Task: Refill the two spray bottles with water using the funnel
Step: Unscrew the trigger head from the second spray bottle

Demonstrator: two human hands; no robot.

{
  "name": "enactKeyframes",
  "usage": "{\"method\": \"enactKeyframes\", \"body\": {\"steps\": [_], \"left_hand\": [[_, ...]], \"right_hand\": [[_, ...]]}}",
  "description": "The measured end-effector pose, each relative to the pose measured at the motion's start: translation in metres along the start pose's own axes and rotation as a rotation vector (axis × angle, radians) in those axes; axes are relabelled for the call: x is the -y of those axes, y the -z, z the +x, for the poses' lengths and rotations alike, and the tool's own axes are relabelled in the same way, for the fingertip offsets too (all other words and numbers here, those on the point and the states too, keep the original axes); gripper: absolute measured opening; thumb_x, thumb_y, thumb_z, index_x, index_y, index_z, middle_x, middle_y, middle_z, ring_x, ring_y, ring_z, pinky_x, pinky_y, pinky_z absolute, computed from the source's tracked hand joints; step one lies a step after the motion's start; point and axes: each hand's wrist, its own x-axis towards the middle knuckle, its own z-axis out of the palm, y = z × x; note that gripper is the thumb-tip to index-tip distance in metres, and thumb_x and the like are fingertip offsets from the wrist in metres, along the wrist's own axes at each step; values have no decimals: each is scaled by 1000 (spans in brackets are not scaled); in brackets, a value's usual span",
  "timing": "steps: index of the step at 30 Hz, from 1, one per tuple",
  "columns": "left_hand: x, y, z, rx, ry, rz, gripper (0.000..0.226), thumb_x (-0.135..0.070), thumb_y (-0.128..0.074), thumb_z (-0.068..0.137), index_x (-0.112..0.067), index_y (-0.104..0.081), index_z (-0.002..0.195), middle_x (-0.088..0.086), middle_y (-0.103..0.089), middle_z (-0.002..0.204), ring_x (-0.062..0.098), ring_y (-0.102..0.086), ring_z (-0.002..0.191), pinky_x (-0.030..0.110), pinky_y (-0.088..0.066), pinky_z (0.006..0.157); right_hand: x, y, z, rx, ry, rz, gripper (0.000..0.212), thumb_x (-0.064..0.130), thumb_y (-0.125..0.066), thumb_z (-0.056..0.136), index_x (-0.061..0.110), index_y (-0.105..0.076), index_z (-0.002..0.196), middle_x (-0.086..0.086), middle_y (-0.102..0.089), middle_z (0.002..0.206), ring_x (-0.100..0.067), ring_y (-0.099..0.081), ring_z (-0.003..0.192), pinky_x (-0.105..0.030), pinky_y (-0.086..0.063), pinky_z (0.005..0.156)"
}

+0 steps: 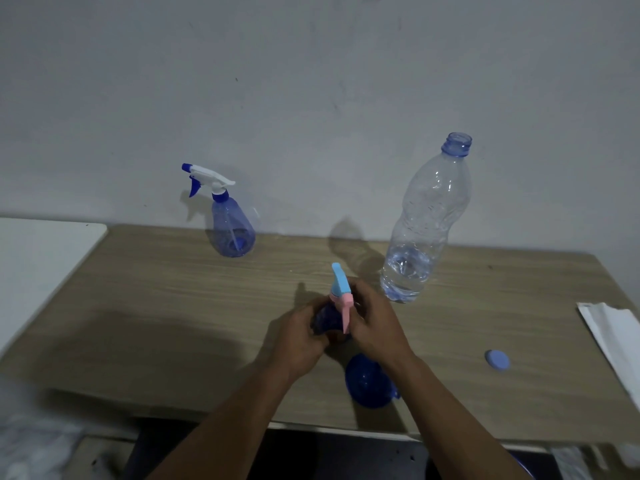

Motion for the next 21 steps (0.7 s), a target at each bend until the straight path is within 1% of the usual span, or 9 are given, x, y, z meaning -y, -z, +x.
{"method": "enactKeyframes", "body": {"steps": [3, 5, 7, 11, 14, 16, 18, 19, 21], "left_hand": [[0, -1, 0, -17, 2, -20, 45, -2, -78, 78, -20, -66, 117, -16, -70, 95, -17, -63, 84, 3, -45, 68], [-3, 0, 0, -29, -9, -30, 46, -1, -79, 77, -23, -65, 114, -16, -70, 94, -15, -64, 83, 3, -46, 67], [-1, 0, 1, -18, -1, -32, 50, 0, -79, 76, -19, -65, 120, -12, -72, 101, -10, -66, 87, 5, -47, 70], [-2, 0, 0, -24, 23, -4, 38, 5, -76, 76, -7, -68, 111, -15, -68, 83, -18, -62, 68, 3, -43, 60], [-7, 1, -2, -12, 14, 21, 42, 3, -77, 77, -15, -66, 114, -20, -67, 85, -16, -63, 72, 1, -43, 62], [-10, 2, -2, -13, 13, 57, 40, 2, -77, 78, -23, -65, 108, -23, -65, 83, -12, -63, 72, 1, -42, 61], [-11, 3, -2, -14, 45, 75, 34, -1, -78, 79, -21, -64, 102, -21, -61, 76, -17, -59, 63, 1, -40, 57], [-11, 3, -2, -14, 54, 86, 30, -2, -77, 80, -17, -65, 103, -18, -61, 76, -16, -59, 62, 1, -39, 55], [-13, 4, -3, -5, 48, 172, 25, 0, -68, 86, -4, -66, 110, -3, -64, 84, -3, -58, 68, -1, -38, 56]], "right_hand": [[3, -1, -2, -19, -18, 24, 29, 24, -70, 94, 27, -57, 120, 13, -73, 104, -5, -70, 98, -28, -58, 85], [4, 1, 0, -20, -19, -7, 23, 29, -67, 96, 27, -59, 117, 12, -72, 103, -7, -70, 98, -37, -59, 87], [5, 2, 0, 15, -5, -42, 24, 34, -64, 98, 28, -61, 120, 11, -72, 104, -9, -70, 99, -41, -58, 87], [7, 3, -3, -13, -54, 12, 35, 22, -72, 91, 30, -58, 122, 14, -73, 105, -5, -70, 100, -32, -57, 87], [7, 6, -2, 0, -37, -54, 26, 20, -66, 94, 29, -63, 118, 14, -73, 105, -5, -70, 99, -36, -57, 87], [8, 11, -6, 41, -12, -71, 44, 10, -59, 91, 31, -58, 129, 10, -72, 112, -10, -69, 105, -40, -56, 91], [10, 14, -11, 75, 19, -54, 69, 4, -54, 85, 34, -42, 146, 6, -68, 121, -17, -65, 114, -36, -54, 97], [13, 16, -13, 103, 26, -45, 76, 4, -55, 86, 35, -33, 152, 11, -65, 127, -13, -62, 119, -30, -52, 99], [20, 17, -14, 155, 43, -68, 82, 9, -66, 90, 34, -24, 157, 33, -58, 129, 5, -55, 124, -16, -45, 101]]}}
